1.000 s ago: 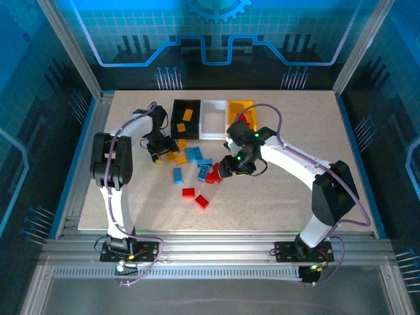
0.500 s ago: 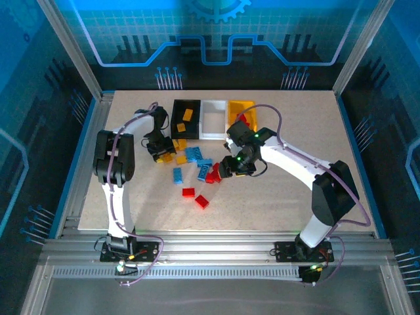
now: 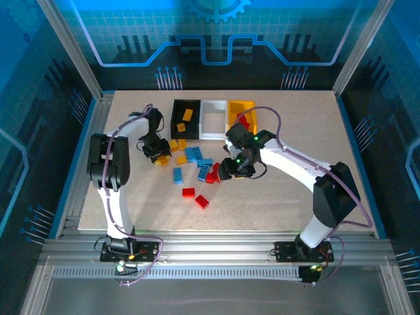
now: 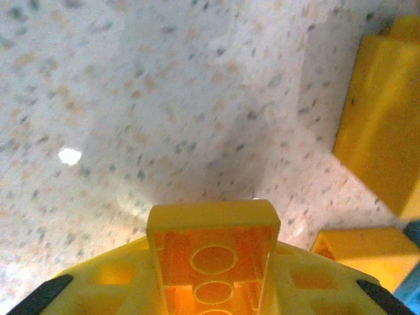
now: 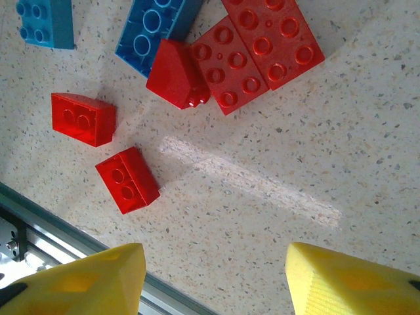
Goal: Sort the legos into containers by color
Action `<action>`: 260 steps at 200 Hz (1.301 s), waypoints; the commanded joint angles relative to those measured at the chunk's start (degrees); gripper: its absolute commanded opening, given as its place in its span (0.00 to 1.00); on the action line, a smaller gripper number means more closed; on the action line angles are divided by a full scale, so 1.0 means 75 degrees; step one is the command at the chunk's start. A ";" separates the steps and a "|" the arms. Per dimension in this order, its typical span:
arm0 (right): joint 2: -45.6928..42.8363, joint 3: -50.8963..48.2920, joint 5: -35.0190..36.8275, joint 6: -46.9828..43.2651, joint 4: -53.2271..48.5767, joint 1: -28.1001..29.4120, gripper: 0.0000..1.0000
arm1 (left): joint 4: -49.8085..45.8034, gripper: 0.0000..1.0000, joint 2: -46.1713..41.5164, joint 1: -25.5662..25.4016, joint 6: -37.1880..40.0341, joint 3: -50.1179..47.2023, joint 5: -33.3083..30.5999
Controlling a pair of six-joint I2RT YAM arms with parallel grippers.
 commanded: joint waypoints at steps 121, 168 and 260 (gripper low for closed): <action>-0.0622 -0.0106 0.0194 0.0217 -0.0122 0.0063 0.60 | -0.1434 0.38 0.2301 -0.0327 -0.0582 0.6424 0.0887; -0.0982 -0.0348 0.0284 0.0397 -0.0189 0.0028 0.60 | -0.1521 0.47 0.3326 -0.0321 -0.0737 0.7722 0.0943; -0.0380 0.0159 0.0048 0.0145 0.0030 0.0002 0.60 | -0.1594 0.66 0.1184 -0.0401 -0.0042 0.5102 0.0448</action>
